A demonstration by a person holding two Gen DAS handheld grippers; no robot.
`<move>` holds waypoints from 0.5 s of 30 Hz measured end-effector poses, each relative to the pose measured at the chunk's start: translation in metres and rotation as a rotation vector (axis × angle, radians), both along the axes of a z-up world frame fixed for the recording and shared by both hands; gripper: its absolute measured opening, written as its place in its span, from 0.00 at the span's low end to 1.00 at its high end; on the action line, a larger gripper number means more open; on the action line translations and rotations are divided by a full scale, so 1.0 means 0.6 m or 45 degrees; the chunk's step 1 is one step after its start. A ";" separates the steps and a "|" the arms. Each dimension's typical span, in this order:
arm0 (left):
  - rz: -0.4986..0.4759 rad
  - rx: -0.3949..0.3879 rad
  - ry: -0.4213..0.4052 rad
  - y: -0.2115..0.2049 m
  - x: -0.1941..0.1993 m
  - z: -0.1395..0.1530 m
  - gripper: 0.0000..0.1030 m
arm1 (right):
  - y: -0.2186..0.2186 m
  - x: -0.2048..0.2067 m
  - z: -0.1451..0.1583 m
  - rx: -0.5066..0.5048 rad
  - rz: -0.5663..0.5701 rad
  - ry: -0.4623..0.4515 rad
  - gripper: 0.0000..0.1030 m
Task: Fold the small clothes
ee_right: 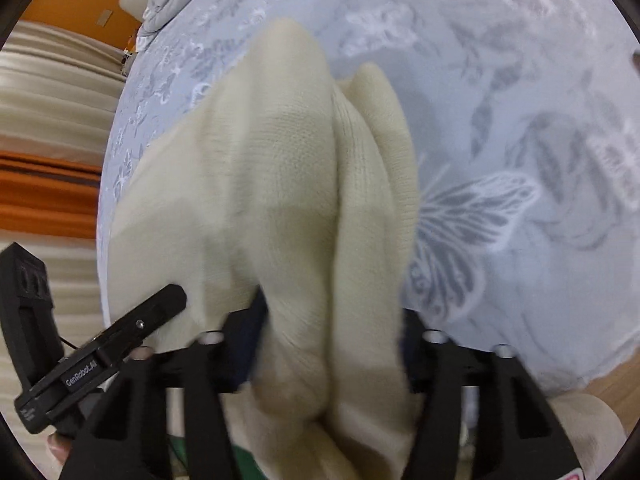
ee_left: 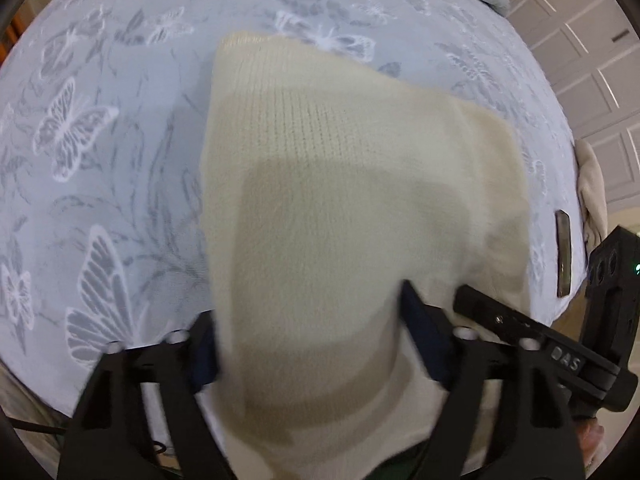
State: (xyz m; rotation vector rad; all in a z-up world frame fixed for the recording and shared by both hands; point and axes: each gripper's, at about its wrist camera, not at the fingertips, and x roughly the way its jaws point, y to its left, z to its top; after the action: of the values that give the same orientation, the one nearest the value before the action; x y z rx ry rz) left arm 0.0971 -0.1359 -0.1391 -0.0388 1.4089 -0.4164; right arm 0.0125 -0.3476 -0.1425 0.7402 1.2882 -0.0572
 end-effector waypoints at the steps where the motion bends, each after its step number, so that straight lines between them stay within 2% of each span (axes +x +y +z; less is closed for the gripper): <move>1: -0.013 -0.012 -0.012 0.001 -0.005 0.013 0.57 | 0.000 0.001 0.011 -0.001 0.000 -0.013 0.39; 4: -0.039 -0.046 -0.046 0.005 -0.015 0.051 0.52 | 0.014 -0.016 0.054 -0.018 0.006 -0.057 0.37; 8: -0.088 -0.049 -0.113 0.019 -0.038 0.121 0.51 | 0.047 -0.043 0.127 -0.048 0.047 -0.147 0.37; 12: -0.079 -0.098 -0.136 0.062 -0.059 0.186 0.52 | 0.082 -0.067 0.208 -0.091 0.093 -0.253 0.37; 15: -0.082 -0.129 -0.203 0.093 -0.078 0.230 0.52 | 0.119 -0.076 0.264 -0.112 0.129 -0.332 0.37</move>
State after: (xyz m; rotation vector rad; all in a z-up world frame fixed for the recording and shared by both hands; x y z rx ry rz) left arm 0.0501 -0.0800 -0.0010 -0.0421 1.2336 -0.5329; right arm -0.0330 -0.2760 0.0159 0.5853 1.0654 0.0627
